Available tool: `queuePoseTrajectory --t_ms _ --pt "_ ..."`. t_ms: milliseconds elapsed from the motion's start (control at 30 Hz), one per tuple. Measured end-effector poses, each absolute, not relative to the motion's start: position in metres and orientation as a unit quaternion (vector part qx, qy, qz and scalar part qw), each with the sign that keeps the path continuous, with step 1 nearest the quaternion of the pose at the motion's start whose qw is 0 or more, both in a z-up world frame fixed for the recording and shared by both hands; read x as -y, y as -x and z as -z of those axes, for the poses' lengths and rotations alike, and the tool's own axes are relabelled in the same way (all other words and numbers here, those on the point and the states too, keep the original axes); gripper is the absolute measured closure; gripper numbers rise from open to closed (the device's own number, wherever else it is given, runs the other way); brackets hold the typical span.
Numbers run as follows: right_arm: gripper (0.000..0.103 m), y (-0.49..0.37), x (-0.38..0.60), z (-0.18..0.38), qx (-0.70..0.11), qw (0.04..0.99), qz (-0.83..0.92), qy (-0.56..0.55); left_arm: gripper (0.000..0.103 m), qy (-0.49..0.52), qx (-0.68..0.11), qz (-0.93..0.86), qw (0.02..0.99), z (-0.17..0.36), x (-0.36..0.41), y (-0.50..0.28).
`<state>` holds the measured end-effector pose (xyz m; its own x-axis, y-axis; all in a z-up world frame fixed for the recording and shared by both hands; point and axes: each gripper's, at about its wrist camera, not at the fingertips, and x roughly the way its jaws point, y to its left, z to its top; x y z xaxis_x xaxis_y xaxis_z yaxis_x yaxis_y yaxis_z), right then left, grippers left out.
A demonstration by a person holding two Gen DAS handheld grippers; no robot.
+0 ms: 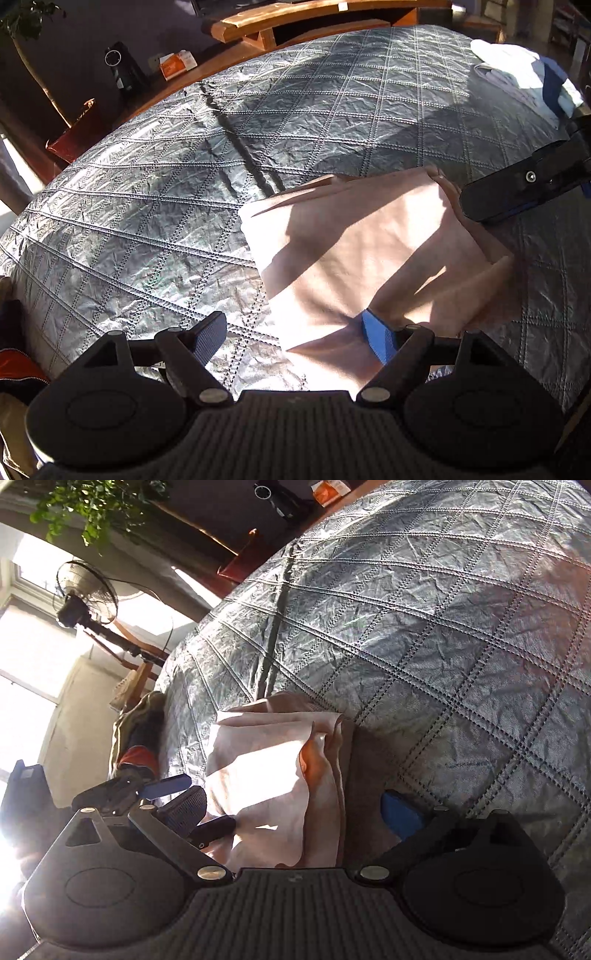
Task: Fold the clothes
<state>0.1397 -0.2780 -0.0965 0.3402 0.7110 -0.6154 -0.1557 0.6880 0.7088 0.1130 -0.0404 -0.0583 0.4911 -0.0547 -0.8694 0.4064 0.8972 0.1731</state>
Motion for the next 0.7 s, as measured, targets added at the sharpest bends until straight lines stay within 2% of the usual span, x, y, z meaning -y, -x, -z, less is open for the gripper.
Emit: queuePoseTrajectory --t_ms 100,233,267,300,433,500,567,633,700 --pt "0.007 -0.146 0.269 0.099 -0.5 0.762 -0.31 -0.272 0.014 -0.17 -0.49 0.132 0.845 0.064 0.037 -0.114" --pt "0.007 -0.155 0.271 0.109 -0.496 0.739 -0.318 -0.328 0.012 -0.173 -0.486 0.131 0.847 0.066 0.037 -0.112" --pt "0.014 -0.158 0.272 0.114 -0.499 0.726 -0.324 -0.345 0.012 -0.176 -0.484 0.131 0.847 0.066 0.037 -0.112" --pt "0.029 -0.159 0.272 0.119 -0.505 0.712 -0.332 -0.357 0.012 -0.178 -0.482 0.132 0.847 0.066 0.038 -0.111" --pt "0.039 -0.158 0.266 0.123 -0.505 0.71 -0.362 -0.332 0.011 -0.182 -0.48 0.134 0.848 0.066 0.037 -0.11" --pt "0.051 -0.161 0.267 0.125 -0.507 0.711 -0.355 -0.333 0.011 -0.184 -0.478 0.136 0.848 0.067 0.037 -0.109" --pt "0.051 -0.161 0.264 0.124 -0.503 0.718 -0.361 -0.319 0.011 -0.19 -0.475 0.137 0.848 0.066 0.038 -0.107" --pt "0.046 -0.161 0.26 0.121 -0.5 0.723 -0.362 -0.31 0.011 -0.197 -0.472 0.139 0.848 0.066 0.04 -0.105" --pt "0.028 -0.161 0.252 0.115 -0.5 0.727 -0.366 -0.295 0.011 -0.203 -0.469 0.14 0.848 0.066 0.041 -0.105"
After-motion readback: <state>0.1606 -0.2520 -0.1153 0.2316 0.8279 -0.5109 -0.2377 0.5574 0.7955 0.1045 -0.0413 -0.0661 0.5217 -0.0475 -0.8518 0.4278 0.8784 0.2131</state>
